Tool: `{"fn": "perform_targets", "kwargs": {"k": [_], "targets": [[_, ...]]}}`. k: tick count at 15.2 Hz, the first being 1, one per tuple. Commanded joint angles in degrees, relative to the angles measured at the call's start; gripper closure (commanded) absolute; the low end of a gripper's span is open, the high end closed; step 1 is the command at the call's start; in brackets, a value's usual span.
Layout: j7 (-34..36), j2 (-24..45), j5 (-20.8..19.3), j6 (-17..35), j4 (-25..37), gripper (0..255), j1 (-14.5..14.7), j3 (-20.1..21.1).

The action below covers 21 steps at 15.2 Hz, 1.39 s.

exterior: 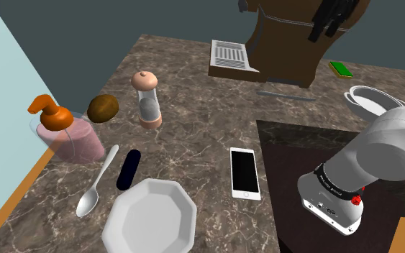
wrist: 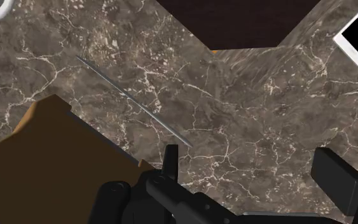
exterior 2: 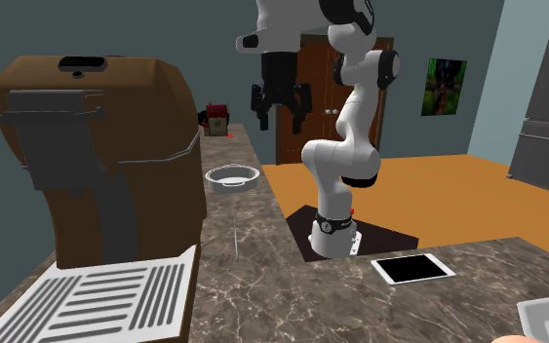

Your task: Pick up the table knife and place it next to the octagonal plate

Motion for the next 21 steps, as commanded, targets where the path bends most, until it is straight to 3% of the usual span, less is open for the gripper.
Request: {"fn": "perform_targets", "kwargs": {"k": [1,11,21], "targets": [[0.0,0.0,0.0,0.0,0.0,0,0.0,0.0],[-27.4,-1.4,-9.5,17.6,-16.8,0,4.6,-13.2],[-54.2,11.2,-17.3,39.0,-22.9,0,10.9,-29.6]]}}
